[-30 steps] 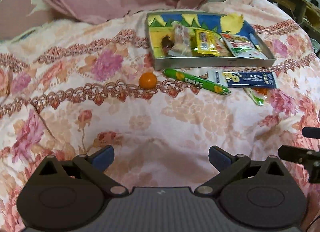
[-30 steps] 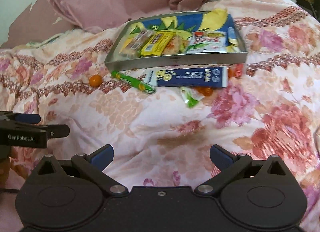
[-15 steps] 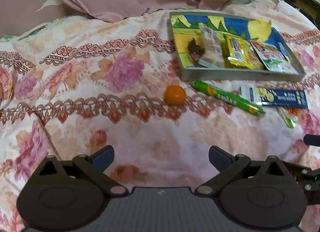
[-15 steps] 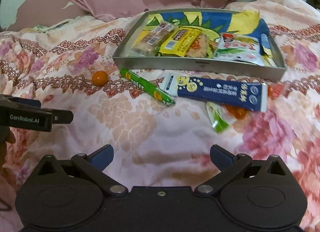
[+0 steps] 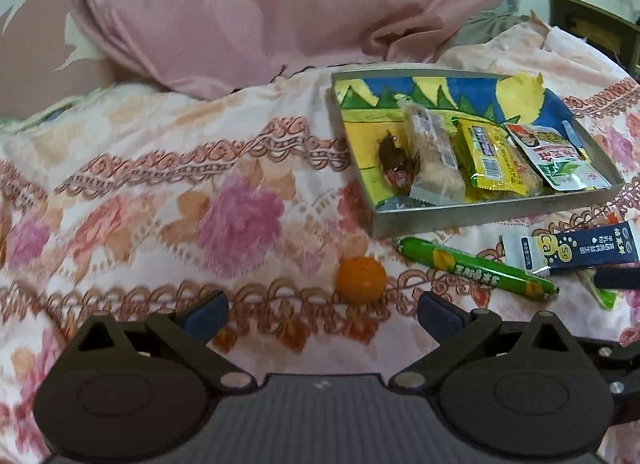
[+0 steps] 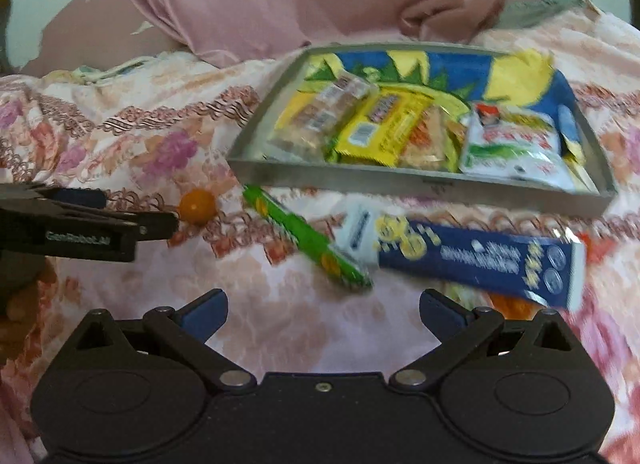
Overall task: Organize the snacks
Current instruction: 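Close the left gripper on the mandarin orange while the right gripper closes on the green stick snack, then carry the mandarin and green stick snack in both grippers over the tray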
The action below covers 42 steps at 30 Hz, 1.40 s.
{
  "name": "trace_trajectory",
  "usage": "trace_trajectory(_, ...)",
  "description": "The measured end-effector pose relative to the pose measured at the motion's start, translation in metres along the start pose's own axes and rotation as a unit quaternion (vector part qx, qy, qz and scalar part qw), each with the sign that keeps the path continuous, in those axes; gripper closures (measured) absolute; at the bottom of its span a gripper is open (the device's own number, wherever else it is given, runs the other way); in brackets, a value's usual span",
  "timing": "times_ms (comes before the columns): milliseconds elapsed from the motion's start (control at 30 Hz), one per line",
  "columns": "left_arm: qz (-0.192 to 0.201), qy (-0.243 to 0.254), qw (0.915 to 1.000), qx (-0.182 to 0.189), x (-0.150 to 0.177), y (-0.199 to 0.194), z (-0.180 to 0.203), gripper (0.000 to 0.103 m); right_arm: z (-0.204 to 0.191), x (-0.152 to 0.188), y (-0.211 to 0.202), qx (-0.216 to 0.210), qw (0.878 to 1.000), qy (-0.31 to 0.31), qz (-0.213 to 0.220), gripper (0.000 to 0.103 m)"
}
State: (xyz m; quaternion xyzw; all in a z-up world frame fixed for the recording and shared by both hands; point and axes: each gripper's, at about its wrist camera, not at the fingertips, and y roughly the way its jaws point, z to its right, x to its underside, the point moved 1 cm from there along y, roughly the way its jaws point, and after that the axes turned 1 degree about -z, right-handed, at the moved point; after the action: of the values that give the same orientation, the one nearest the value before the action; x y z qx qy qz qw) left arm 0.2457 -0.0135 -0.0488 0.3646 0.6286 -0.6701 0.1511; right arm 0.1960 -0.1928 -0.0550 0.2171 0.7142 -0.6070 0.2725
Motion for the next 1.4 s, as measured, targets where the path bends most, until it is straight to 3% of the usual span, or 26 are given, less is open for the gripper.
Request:
trace_trajectory(200,0.013,0.002,0.9994,0.031,-0.002,0.003,-0.001,0.001,-0.003,-0.009,0.016,-0.01,0.999,-0.048,0.019,0.015)
trace_trajectory(500,0.002,0.005,0.9985,0.054,-0.002,0.02,0.0,0.022,-0.012,-0.018,0.037,-0.033,0.996,-0.087,0.014,0.048)
trace_trajectory(733,-0.011,-0.009,0.9986,0.052,-0.001,0.034,-0.005,0.04,-0.015,-0.021,0.053,-0.023,0.994,-0.107,0.011,0.06)
trace_trajectory(1033,-0.017,0.005,0.999,0.04,0.001,0.043,-0.001,0.049,-0.03,-0.021,0.064,0.009,0.987,-0.16,0.007,0.068)
trace_trajectory(1267,-0.009,0.022,0.9994,0.025,0.002,0.039,0.006,0.069,-0.038,-0.017,0.061,0.027,0.985,-0.171,0.012,0.075)
trace_trajectory(1400,-0.01,0.019,0.9995,0.024,0.002,0.036,0.006,0.07,-0.046,-0.013,0.057,0.038,0.982,-0.185,0.016,0.078)
